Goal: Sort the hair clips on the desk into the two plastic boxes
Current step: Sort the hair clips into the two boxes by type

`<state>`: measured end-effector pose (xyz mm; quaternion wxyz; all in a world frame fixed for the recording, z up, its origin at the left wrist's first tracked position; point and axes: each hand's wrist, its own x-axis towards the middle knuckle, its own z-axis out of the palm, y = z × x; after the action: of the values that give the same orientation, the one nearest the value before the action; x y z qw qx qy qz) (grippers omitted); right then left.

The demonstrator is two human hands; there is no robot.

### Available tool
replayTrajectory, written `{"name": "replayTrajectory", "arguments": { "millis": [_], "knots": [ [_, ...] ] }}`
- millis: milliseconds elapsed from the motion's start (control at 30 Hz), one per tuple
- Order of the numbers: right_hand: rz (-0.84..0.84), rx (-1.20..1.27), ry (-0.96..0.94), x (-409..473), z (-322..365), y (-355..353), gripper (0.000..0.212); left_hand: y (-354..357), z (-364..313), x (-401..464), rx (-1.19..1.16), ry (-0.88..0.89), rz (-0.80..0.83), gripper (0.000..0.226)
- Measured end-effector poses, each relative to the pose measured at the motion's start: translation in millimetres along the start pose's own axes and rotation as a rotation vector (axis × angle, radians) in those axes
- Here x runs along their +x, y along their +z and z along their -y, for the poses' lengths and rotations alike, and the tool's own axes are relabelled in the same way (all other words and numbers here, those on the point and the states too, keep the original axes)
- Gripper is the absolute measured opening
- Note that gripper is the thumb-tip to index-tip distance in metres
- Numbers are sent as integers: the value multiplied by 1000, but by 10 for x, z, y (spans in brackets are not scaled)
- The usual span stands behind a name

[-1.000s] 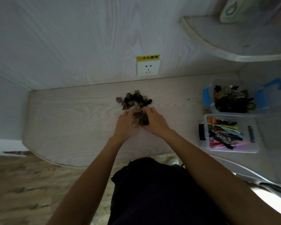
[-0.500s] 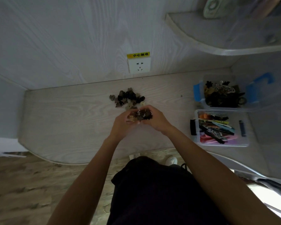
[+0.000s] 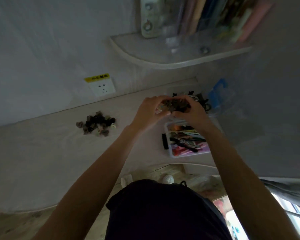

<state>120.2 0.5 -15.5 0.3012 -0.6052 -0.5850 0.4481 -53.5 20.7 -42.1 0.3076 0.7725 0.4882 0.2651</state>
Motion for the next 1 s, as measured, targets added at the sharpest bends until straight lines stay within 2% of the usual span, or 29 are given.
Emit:
{"name": "replayTrajectory", "arguments": {
  "millis": [167, 300, 467, 533, 667, 767, 867, 933, 1000],
  "knots": [
    [-59, -85, 14, 139, -215, -421, 42, 386, -185, 374, 55, -20, 39, 45],
    [-83, -367, -26, 227, -409, -675, 37, 513, -222, 386, 206, -42, 101, 48],
    [6, -579, -99, 251, -496, -821, 44, 553, -218, 325, 269, 1, 147, 43],
    [-14, -591, -120, 218, -441, -784, 43, 518, -219, 278, 241, 37, 90, 35],
    [-129, -566, -240, 93, -206, -484, 29, 327, -97, 9, 232, 106, -180, 25],
    [-53, -495, -384, 15, -1, -14, 24, 102, 205, -374, 271, -23, -318, 21],
    [131, -448, -397, 26, 52, 542, 31, -137, 643, -828, 319, -206, -399, 25],
    [256, -443, -329, 89, 31, 933, 40, -316, 989, -1129, 379, -391, -404, 40],
    [368, -467, -231, 181, -21, 1271, 55, -491, 1255, -1354, 375, -607, -358, 71]
  ]
}}
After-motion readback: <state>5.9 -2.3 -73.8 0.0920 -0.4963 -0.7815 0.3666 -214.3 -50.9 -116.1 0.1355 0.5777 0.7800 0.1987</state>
